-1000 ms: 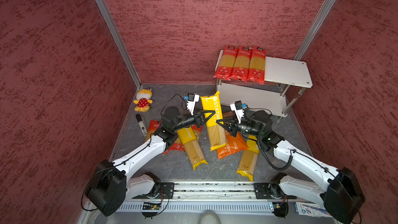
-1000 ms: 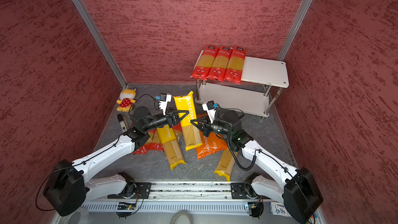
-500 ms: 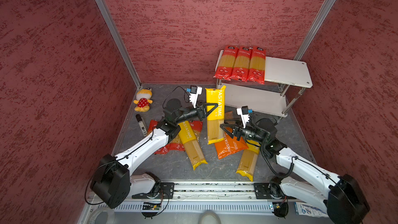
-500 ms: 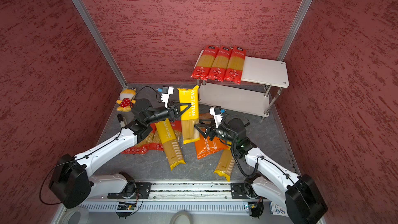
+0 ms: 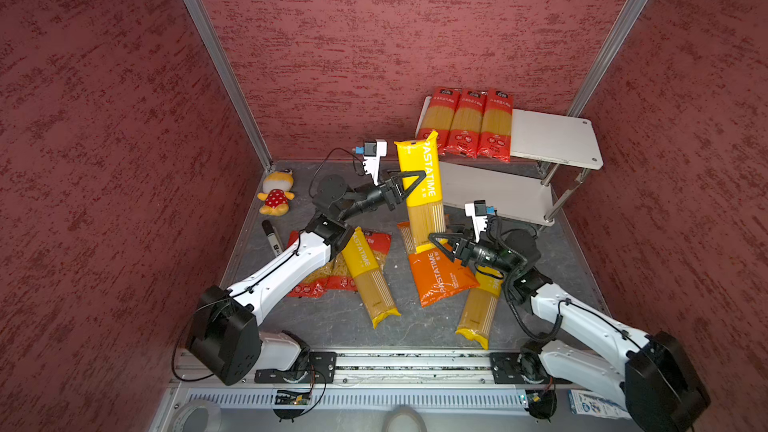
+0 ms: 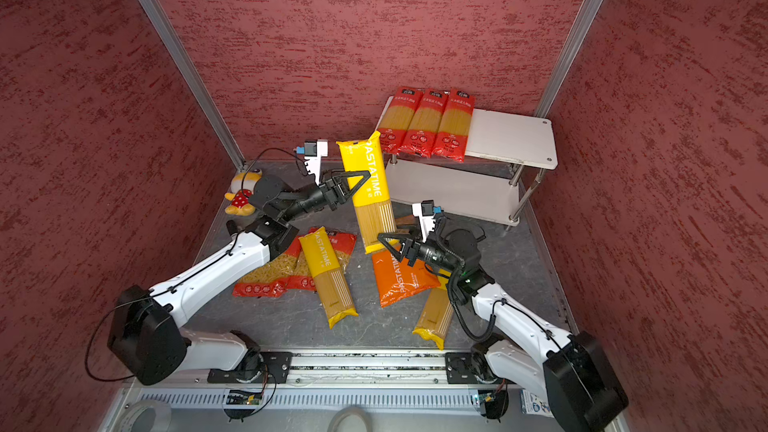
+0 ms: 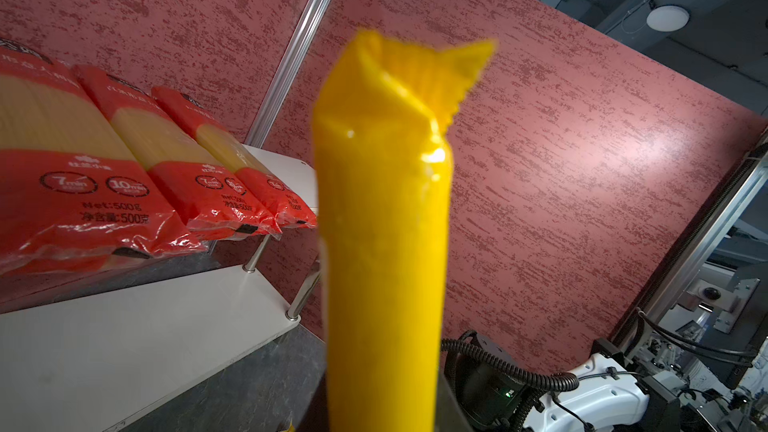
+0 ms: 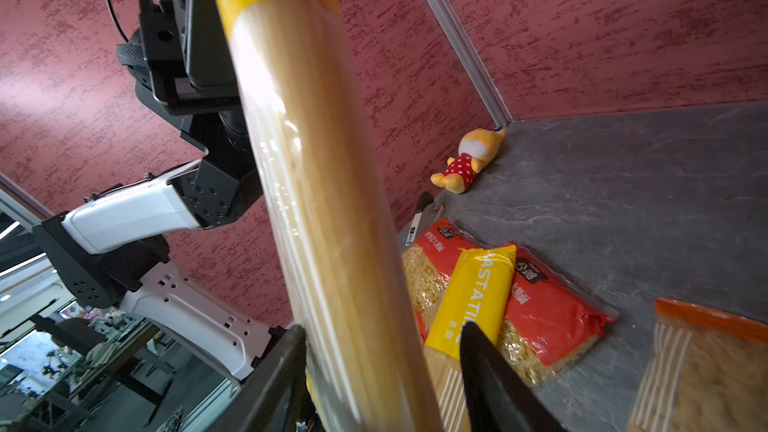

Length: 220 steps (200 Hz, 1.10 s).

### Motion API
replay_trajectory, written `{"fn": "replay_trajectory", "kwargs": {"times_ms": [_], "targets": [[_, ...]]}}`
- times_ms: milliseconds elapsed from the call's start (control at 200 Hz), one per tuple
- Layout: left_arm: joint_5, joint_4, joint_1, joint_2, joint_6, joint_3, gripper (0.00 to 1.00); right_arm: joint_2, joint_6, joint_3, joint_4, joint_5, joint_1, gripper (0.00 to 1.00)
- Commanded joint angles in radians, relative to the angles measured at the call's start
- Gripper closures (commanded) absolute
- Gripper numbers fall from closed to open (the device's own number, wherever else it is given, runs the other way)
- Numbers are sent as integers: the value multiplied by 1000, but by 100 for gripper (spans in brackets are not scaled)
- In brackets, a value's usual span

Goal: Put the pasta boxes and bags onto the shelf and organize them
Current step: 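Raise the yellow bag with the right gripper while the left steadies it, then carry the yellow PASTATIME bag with the right gripper to the top shelf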

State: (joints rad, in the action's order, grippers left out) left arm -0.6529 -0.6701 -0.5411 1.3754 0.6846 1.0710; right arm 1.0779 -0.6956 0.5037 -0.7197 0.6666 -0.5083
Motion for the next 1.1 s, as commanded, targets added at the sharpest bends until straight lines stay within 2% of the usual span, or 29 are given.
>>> {"fn": "replay_trajectory", "kwargs": {"times_ms": [0,130,200,301,371,416,496,621,797,942,1097], "targets": [[21,-149,-5,-10,49,60,100,38,-68,53,-132,51,4,53],[27,-134,-6,-13,45,59,100,72,-108,70,-185,64,4,76],[32,-113,-2,-20,34,57,100,77,-124,73,-215,57,7,83],[42,-87,9,-27,35,52,93,69,-129,82,-219,41,14,90],[57,-63,20,-34,42,49,82,55,-127,92,-210,35,23,94],[69,-41,26,-42,45,45,73,43,-123,101,-195,33,33,96],[102,19,38,-58,36,33,49,15,-107,127,-141,22,56,99],[159,139,58,-90,12,3,33,-27,-71,202,-4,19,116,100],[219,276,62,-152,-43,-65,25,-53,-5,363,240,46,210,100],[266,344,41,-202,-94,-129,25,-41,64,553,557,23,297,100],[289,350,16,-223,-97,-197,25,-17,15,704,739,21,435,100]]}}
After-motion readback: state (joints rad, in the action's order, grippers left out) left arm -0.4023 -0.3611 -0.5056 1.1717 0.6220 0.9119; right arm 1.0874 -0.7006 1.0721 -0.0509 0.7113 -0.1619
